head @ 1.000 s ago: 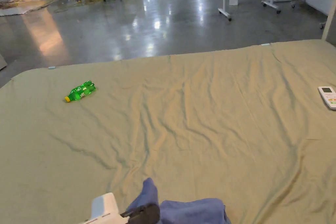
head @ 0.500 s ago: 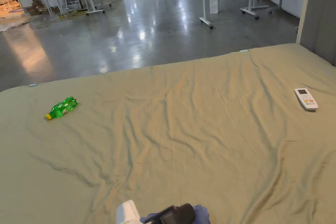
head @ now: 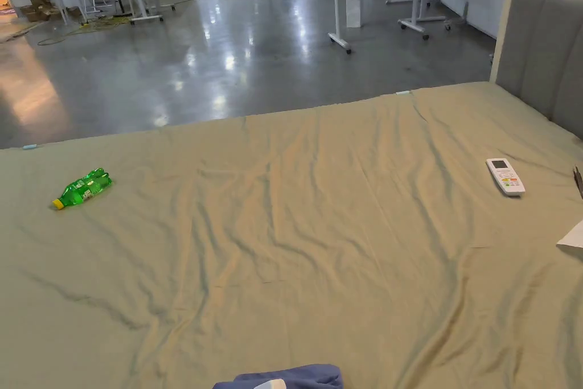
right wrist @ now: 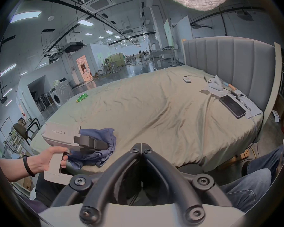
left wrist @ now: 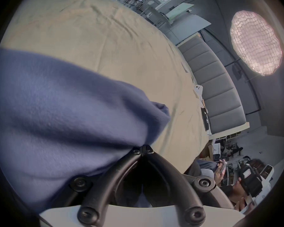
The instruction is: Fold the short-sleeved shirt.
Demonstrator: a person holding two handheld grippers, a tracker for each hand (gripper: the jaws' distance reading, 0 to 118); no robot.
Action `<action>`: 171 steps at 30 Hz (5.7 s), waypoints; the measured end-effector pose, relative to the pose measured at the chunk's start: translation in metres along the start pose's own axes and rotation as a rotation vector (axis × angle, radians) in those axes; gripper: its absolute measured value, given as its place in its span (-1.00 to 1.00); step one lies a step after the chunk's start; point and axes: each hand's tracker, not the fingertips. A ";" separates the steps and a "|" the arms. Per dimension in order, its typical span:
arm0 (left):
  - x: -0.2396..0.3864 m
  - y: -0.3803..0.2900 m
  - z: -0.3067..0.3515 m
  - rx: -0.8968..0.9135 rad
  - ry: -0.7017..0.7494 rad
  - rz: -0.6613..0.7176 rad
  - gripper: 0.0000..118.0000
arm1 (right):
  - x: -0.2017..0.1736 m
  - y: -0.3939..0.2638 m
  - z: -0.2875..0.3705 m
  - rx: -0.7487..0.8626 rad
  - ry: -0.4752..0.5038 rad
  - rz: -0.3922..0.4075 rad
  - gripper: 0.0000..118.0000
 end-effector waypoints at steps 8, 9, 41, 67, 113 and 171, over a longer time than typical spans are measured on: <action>-0.012 0.002 0.114 0.229 -0.245 0.046 -0.99 | -0.048 0.002 -0.068 -0.142 0.237 0.038 -1.00; -0.015 -0.003 0.128 0.244 -0.229 0.047 -0.99 | -0.058 0.003 -0.084 -0.168 0.263 0.044 -1.00; -0.130 0.034 0.095 0.061 -0.106 0.124 -0.42 | -0.098 -0.019 -0.232 -0.467 0.263 0.057 -0.99; -0.318 0.165 0.364 -0.049 0.802 0.045 0.39 | -0.087 0.021 -0.152 -0.277 0.286 0.016 -1.00; 0.104 -0.008 0.318 0.891 0.479 -0.571 -1.00 | -0.074 0.138 -0.011 0.425 0.011 0.277 -1.00; 0.125 -0.025 0.329 1.030 0.518 -0.685 0.95 | -0.083 0.142 -0.002 0.497 0.062 0.243 1.00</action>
